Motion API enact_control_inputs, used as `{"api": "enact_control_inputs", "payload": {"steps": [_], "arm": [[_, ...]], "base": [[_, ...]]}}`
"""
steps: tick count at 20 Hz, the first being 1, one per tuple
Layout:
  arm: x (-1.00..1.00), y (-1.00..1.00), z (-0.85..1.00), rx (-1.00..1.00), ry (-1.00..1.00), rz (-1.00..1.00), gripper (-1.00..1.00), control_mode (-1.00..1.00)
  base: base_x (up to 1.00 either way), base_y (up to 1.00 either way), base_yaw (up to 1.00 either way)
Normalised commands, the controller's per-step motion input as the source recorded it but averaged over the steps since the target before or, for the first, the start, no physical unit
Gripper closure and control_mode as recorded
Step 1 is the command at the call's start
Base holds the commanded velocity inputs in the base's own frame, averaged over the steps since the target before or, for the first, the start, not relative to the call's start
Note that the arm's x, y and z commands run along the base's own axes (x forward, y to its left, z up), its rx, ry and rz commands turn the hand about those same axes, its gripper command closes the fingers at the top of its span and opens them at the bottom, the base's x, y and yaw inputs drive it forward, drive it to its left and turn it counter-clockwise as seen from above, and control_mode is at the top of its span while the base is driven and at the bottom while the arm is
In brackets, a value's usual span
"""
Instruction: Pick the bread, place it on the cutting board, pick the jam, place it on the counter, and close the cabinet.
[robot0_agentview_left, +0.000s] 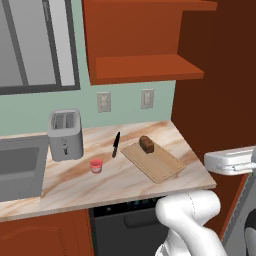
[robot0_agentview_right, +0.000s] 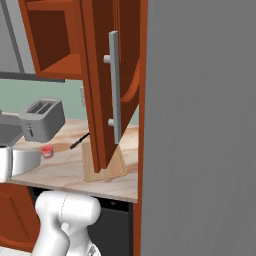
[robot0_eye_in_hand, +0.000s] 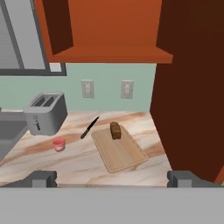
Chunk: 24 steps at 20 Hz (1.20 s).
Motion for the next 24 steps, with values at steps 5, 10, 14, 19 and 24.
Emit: {"api": "enact_control_inputs", "payload": {"steps": [5,10,14,19,24], "arm": [[-0.02,-0.25,0.03,0.00,-0.06,0.02,-1.00,-1.00],[-0.06,-0.22,0.02,0.00,-0.08,0.01,-1.00,-1.00],[-0.11,-0.16,0.00,-0.01,-0.11,0.00,-1.00,-1.00],[-0.19,-0.08,0.00,-0.04,-0.16,0.00,-1.00,-1.00],[-0.16,-0.09,0.00,0.00,-0.12,0.00,-1.00,-1.00]], "base": [[0.00,0.00,0.00],[0.00,0.00,0.00],[0.00,0.00,0.00],[0.00,0.00,0.00],[0.00,0.00,0.00]]}}
